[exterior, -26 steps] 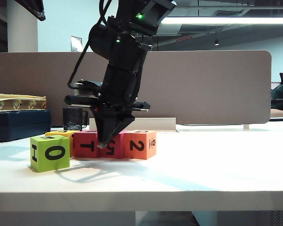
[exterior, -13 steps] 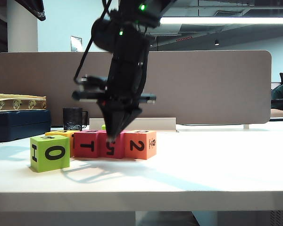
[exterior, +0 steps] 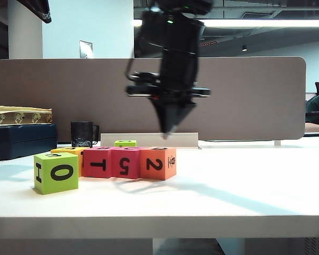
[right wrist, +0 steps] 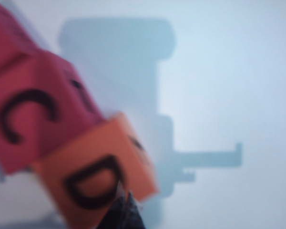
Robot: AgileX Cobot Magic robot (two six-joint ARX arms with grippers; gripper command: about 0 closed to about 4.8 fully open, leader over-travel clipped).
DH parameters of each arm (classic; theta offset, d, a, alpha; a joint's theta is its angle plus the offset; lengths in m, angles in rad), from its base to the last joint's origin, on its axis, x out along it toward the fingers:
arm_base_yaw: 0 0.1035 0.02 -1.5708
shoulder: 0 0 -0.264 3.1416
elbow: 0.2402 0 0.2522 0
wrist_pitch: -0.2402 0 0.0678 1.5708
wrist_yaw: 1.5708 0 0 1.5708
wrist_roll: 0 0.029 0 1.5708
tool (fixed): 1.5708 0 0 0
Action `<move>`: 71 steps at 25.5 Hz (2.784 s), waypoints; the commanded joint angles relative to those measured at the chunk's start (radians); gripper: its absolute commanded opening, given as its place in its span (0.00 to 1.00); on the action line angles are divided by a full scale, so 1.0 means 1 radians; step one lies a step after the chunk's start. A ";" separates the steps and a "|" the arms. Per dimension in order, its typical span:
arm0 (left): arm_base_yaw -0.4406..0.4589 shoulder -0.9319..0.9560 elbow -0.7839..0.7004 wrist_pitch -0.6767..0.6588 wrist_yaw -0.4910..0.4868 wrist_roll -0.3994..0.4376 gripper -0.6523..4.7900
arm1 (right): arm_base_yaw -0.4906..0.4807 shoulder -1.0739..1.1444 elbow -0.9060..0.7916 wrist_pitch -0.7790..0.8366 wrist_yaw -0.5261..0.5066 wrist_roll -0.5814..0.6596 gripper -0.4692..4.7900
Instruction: Select the appropriate blocks from the scattered letter blocks on the table and arrange them in a row to spell out "ABCD".
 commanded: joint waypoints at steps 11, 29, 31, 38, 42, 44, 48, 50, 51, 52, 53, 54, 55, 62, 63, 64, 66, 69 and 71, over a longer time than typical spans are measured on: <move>-0.001 -0.005 0.003 0.005 0.004 0.000 0.11 | -0.050 0.015 -0.005 -0.053 -0.026 -0.002 0.09; -0.001 -0.005 0.003 0.005 0.004 0.000 0.11 | -0.050 0.064 -0.027 0.080 -0.139 -0.002 0.09; -0.001 -0.005 0.003 0.005 0.004 0.000 0.11 | -0.050 0.064 -0.027 0.092 -0.139 -0.002 0.09; -0.001 -0.005 0.003 0.005 0.004 0.000 0.11 | -0.050 0.065 -0.027 0.128 -0.142 -0.002 0.09; -0.001 -0.005 0.003 0.005 0.004 0.000 0.11 | -0.050 0.065 -0.027 0.134 -0.142 -0.002 0.09; -0.001 -0.005 0.003 0.005 0.004 0.000 0.11 | -0.050 0.073 -0.027 0.137 -0.141 -0.002 0.09; -0.001 -0.005 0.003 0.004 0.004 0.000 0.11 | -0.050 0.101 -0.027 0.130 -0.133 -0.002 0.09; -0.001 -0.005 0.003 0.003 0.004 0.000 0.11 | -0.050 0.111 -0.027 0.132 -0.132 -0.002 0.09; -0.001 -0.005 0.003 0.003 0.004 0.000 0.11 | -0.050 0.113 -0.027 0.135 -0.131 -0.002 0.09; -0.001 -0.005 0.003 0.003 0.004 0.000 0.11 | -0.050 0.115 -0.027 0.147 -0.130 -0.002 0.09; -0.001 -0.005 0.003 0.004 0.004 0.000 0.11 | -0.050 0.115 -0.027 0.161 -0.131 -0.002 0.09; -0.001 -0.005 0.003 0.004 0.004 0.000 0.11 | -0.050 0.115 -0.027 0.171 -0.131 -0.002 0.09; -0.001 -0.005 0.003 0.005 0.004 0.000 0.11 | -0.050 0.115 -0.027 0.180 -0.131 -0.002 0.09; -0.001 -0.005 0.003 0.005 0.004 0.000 0.11 | -0.050 0.117 -0.027 0.218 -0.140 -0.002 0.09; -0.001 -0.005 0.003 0.005 0.004 0.000 0.11 | -0.050 0.117 -0.027 0.223 -0.140 -0.002 0.09; -0.001 -0.005 0.003 0.005 0.004 0.000 0.11 | -0.050 0.117 -0.027 0.227 -0.141 -0.002 0.09; -0.001 -0.005 0.003 0.005 0.004 0.000 0.11 | -0.050 0.117 -0.027 0.233 -0.143 -0.002 0.09; -0.001 -0.005 0.003 0.005 0.004 -0.001 0.11 | -0.050 0.121 -0.027 0.245 -0.187 -0.002 0.09; -0.001 -0.005 0.003 0.005 0.004 -0.001 0.11 | -0.050 0.125 -0.027 0.245 -0.205 -0.002 0.09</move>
